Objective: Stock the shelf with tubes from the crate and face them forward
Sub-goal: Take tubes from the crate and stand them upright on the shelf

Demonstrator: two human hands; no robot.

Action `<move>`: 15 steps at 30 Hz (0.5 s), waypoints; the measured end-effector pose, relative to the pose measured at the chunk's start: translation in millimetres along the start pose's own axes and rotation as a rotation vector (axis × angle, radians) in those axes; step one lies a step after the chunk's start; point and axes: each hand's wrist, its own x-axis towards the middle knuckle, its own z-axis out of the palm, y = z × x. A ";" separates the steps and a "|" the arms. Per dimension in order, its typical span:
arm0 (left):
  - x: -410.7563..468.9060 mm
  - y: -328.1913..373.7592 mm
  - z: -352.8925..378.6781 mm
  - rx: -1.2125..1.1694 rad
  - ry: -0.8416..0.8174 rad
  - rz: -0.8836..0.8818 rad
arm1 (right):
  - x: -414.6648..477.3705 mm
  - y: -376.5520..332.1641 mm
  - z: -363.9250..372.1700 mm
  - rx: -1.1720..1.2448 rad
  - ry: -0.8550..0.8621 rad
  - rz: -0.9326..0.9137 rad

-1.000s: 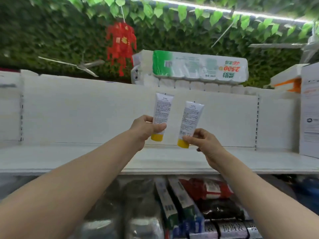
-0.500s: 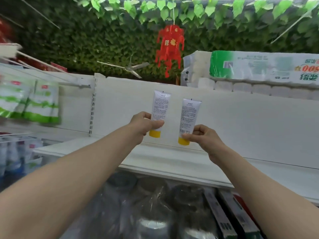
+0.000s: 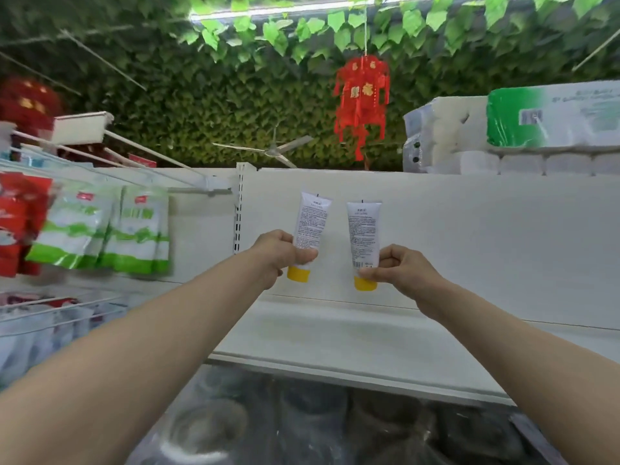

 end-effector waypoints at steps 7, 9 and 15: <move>80.1 -33.6 -59.2 0.047 -0.049 -0.049 | 56.8 9.2 75.9 -0.092 0.094 0.089; 99.8 -41.7 -70.1 0.058 -0.091 -0.055 | 64.8 9.7 96.1 -0.114 0.114 0.125; 127.0 -76.4 -87.0 0.108 -0.154 -0.085 | 79.3 15.4 145.3 -0.192 0.153 0.208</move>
